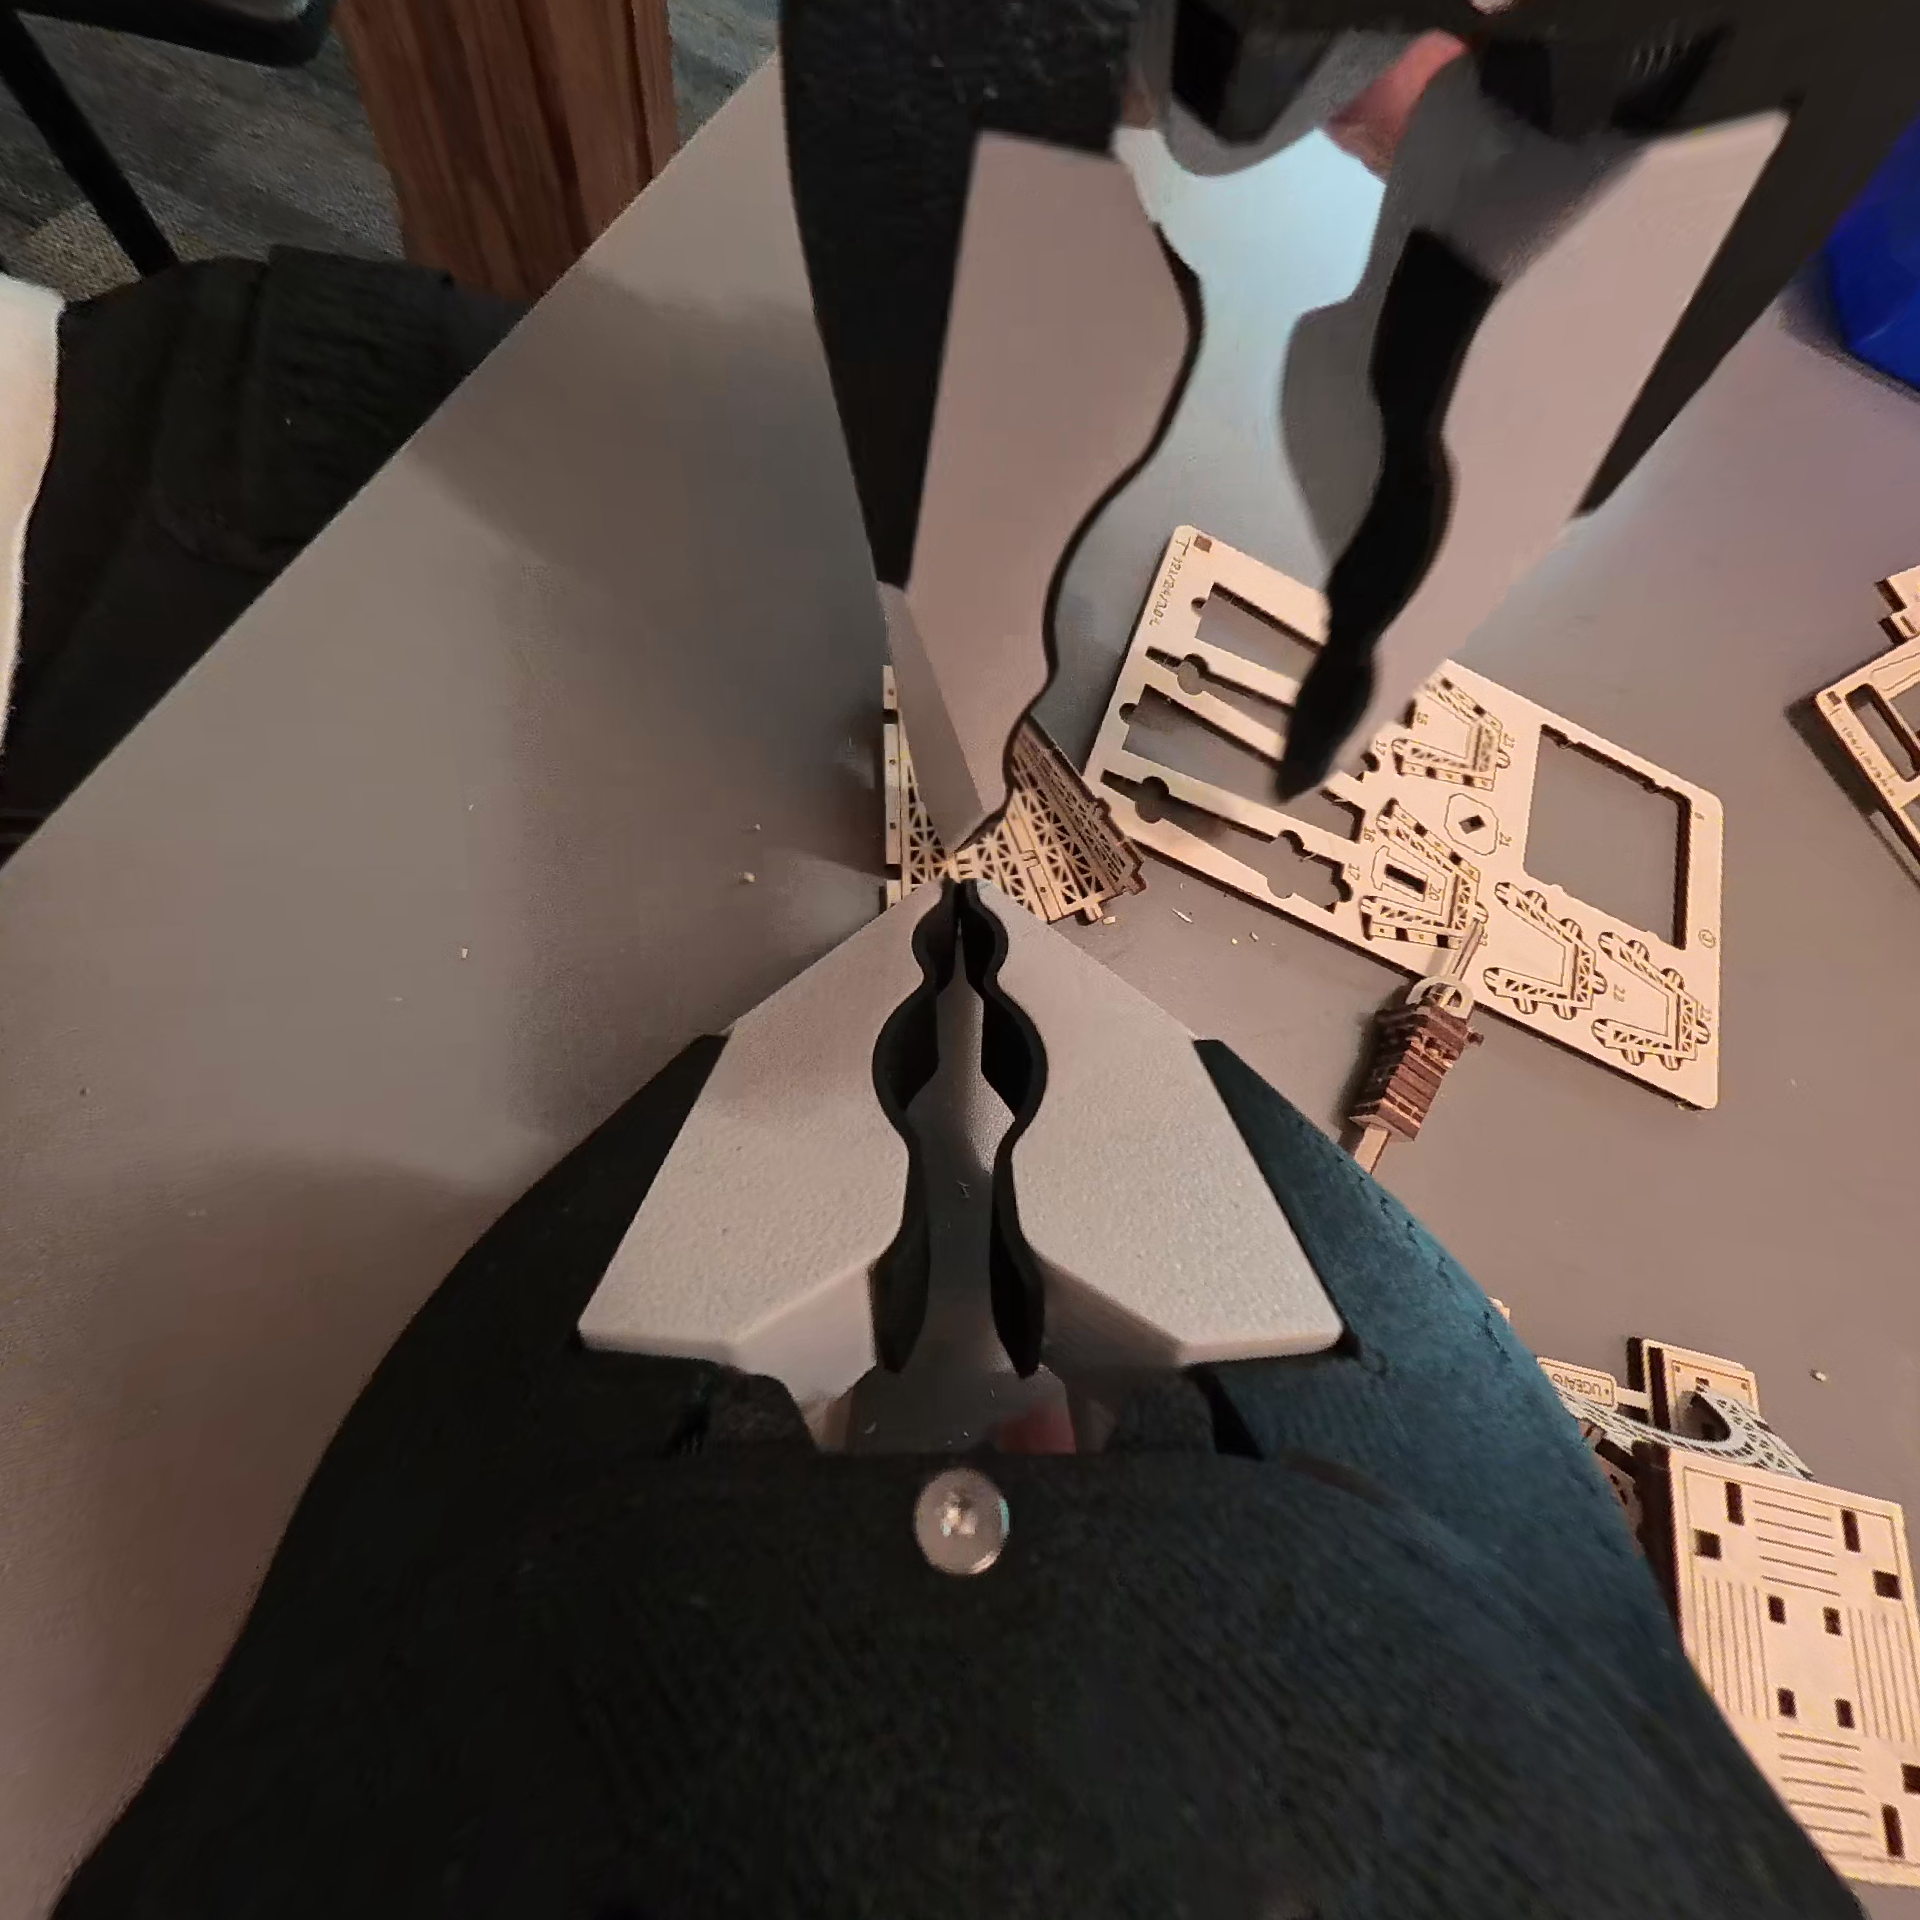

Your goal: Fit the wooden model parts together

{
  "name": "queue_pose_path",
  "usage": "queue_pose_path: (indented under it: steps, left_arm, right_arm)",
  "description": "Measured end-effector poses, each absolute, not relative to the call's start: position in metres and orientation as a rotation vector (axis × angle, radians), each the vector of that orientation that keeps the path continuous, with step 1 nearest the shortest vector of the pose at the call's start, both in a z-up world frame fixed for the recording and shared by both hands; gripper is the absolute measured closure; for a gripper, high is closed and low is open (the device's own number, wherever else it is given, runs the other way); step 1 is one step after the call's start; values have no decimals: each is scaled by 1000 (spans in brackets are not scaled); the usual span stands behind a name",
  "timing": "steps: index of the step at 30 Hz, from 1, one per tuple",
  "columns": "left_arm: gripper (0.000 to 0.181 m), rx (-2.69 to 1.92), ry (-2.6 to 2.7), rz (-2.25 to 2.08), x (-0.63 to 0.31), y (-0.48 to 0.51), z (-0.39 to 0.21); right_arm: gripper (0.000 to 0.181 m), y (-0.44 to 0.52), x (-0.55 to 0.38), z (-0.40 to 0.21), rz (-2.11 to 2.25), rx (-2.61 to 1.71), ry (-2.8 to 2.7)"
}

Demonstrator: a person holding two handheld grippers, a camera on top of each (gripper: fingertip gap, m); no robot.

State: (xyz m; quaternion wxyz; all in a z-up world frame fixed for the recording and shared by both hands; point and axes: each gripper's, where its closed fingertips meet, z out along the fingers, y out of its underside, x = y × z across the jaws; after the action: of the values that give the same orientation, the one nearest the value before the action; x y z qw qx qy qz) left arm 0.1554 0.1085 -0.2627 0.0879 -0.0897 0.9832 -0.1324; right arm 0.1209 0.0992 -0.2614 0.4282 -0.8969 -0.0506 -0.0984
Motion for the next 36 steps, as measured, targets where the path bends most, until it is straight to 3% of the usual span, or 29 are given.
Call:
queue_pose_path:
  steps: [4, 5, 8, 13, 17, 22, 31, 36]
  left_arm:
    - [108, -395, 2770, -697, 159, 110, -239]
    - [104, -449, 2723, -844, 159, 107, -228]
    - [114, -583, 2587, -1060, 163, 114, -209]
    - [114, -489, 2462, -1053, 164, 130, -220]
    - [112, -390, 2461, -1087, 159, 128, -235]
    - [111, -356, 2476, -1166, 160, 123, -242]
    - [105, -326, 2492, -1257, 160, 118, -244]
    - [103, -302, 2517, -1225, 159, 117, -249]
  right_arm:
    - [181, 99, 120, -261, -245, -2238, -134]
    - [174, 98, 120, -260, -242, -2232, -130]
    - [166, 98, 121, -255, -222, -2201, -117]
    - [170, 91, 127, -247, -216, -2204, -79]
    - [145, 90, 135, -248, -39, -2194, 133]
    - [135, 98, 139, -258, 166, -2192, 317]
    - [139, 94, 140, -260, 184, -2212, 336]
    - [130, 94, 135, -262, 113, -2234, 262]
